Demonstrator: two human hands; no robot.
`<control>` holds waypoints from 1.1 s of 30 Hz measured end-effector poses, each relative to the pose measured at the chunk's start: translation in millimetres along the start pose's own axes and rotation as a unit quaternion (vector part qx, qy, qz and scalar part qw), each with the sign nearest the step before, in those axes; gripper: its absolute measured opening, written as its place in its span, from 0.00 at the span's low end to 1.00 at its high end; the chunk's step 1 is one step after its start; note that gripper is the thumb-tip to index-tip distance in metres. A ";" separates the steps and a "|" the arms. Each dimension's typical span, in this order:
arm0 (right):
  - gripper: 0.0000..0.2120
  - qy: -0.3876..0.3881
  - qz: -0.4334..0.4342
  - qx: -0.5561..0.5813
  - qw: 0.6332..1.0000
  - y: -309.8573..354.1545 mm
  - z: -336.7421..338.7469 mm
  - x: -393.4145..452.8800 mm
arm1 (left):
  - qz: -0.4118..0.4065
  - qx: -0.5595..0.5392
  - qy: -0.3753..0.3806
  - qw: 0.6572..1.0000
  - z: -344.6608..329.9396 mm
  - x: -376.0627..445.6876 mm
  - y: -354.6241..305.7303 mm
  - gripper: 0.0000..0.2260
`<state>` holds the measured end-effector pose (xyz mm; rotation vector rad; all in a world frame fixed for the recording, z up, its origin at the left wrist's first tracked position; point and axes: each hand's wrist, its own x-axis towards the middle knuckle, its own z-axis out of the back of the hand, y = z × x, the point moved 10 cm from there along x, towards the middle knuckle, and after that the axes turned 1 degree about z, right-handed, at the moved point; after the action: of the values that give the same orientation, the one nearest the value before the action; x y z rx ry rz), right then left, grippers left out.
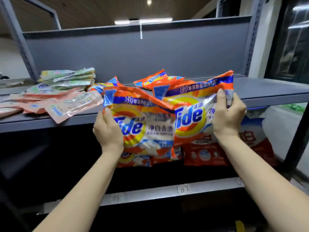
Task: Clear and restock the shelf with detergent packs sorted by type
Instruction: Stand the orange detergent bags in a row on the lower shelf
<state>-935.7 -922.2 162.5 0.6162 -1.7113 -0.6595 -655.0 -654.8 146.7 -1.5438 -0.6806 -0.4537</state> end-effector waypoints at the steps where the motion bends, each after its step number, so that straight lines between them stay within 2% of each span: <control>1: 0.19 0.020 -0.007 -0.014 1.000 -8.9 -3.1 -9.1 | 0.001 0.014 0.013 1.000 0.3 -8.8 8.2 0.18; 5: 0.19 0.103 -0.025 -0.052 0.993 -49.1 -21.0 -46.7 | 0.044 0.078 0.034 0.995 7.4 -34.0 52.9 0.19; 10: 0.15 0.201 -0.111 -0.142 0.963 -122.5 -46.7 -95.3 | 0.129 0.193 0.044 0.972 15.5 -49.5 123.0 0.17; 14: 0.09 0.200 -0.267 -0.175 0.926 -196.8 -52.8 -129.9 | 0.225 0.229 0.046 0.946 19.1 -56.0 196.1 0.13; 17: 0.11 0.191 -0.338 -0.113 0.915 -241.5 -68.6 -152.0 | 0.253 0.220 0.033 0.942 12.2 -58.0 233.9 0.16; 20: 0.20 0.199 -0.342 -0.082 0.915 -261.7 -95.8 -159.9 | 0.194 0.227 0.058 0.952 -10.9 -51.7 254.9 0.19; 25: 0.12 0.193 -0.270 -0.034 0.943 -267.8 -133.7 -163.0 | 0.141 0.197 0.034 0.970 -35.7 -54.7 290.0 0.25; 27: 0.10 0.194 -0.217 -0.056 0.955 -269.8 -141.7 -164.7 | 0.128 0.208 0.024 0.969 -42.2 -55.5 301.5 0.24; 29: 0.09 0.184 -0.172 -0.087 0.964 -272.2 -145.1 -165.5 | 0.130 0.221 0.026 0.966 -48.8 -56.3 317.0 0.28; 33: 0.12 0.181 -0.137 -0.180 0.957 -281.5 -150.7 -166.7 | 0.179 0.259 0.049 0.948 -55.6 -59.7 336.6 0.34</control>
<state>-734.6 -1020.6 -119.8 0.6710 -1.1388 -0.9639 -470.7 -717.7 -139.8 -1.0998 -0.3861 -0.0627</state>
